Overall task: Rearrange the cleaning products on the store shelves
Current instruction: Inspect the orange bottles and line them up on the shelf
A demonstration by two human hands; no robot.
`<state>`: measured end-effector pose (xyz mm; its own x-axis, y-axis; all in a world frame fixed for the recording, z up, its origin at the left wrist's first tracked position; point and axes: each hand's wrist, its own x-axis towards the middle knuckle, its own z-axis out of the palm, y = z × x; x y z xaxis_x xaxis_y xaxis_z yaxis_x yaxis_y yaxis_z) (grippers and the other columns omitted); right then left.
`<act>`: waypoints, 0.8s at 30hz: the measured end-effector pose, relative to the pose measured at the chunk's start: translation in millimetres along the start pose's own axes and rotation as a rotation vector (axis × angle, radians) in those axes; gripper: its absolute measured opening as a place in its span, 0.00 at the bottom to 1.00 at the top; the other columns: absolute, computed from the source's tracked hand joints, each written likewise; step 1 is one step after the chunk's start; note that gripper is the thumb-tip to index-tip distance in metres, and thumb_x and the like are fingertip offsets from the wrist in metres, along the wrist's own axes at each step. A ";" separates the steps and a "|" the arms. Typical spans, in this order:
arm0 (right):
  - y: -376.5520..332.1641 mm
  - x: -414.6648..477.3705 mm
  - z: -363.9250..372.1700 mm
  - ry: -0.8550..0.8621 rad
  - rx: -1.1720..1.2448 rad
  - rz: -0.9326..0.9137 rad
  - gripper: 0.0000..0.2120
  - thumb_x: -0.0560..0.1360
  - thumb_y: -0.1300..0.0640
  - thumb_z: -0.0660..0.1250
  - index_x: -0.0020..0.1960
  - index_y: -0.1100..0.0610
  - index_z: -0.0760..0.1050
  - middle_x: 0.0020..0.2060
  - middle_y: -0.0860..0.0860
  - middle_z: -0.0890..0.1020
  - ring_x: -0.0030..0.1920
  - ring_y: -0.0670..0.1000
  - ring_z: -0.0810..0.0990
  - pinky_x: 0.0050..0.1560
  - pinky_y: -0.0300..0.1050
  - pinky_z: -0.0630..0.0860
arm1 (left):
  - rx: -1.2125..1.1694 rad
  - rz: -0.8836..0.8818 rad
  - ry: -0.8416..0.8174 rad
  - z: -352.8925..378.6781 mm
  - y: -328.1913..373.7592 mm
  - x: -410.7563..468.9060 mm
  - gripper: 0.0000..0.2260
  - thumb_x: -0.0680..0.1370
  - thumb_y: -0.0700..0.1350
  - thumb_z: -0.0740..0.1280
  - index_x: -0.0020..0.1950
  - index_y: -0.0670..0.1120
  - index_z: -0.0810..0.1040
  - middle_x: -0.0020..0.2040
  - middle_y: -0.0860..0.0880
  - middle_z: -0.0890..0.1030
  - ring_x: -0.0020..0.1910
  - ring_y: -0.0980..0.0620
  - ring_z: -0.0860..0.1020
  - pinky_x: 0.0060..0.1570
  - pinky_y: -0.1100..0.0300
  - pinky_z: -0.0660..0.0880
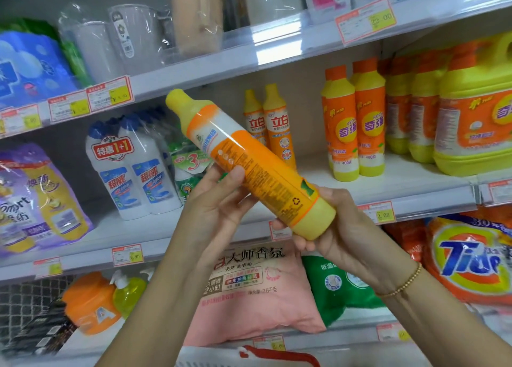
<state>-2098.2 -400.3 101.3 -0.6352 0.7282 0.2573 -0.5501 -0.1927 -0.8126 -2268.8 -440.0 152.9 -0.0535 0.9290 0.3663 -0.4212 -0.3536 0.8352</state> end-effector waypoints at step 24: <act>-11.7 -24.8 39.4 -0.233 -0.214 0.322 0.17 0.68 0.43 0.69 0.49 0.55 0.81 0.41 0.56 0.84 0.38 0.52 0.84 0.42 0.49 0.80 | 0.035 -0.338 0.047 -39.3 10.4 9.0 0.39 0.52 0.52 0.84 0.59 0.38 0.80 0.52 0.38 0.83 0.48 0.43 0.83 0.45 0.48 0.82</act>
<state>-2097.3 -442.0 125.0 -0.8741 0.4815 0.0644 -0.1953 -0.2269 -0.9542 -2309.2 -431.0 148.8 0.0420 0.9980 0.0476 -0.3914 -0.0274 0.9198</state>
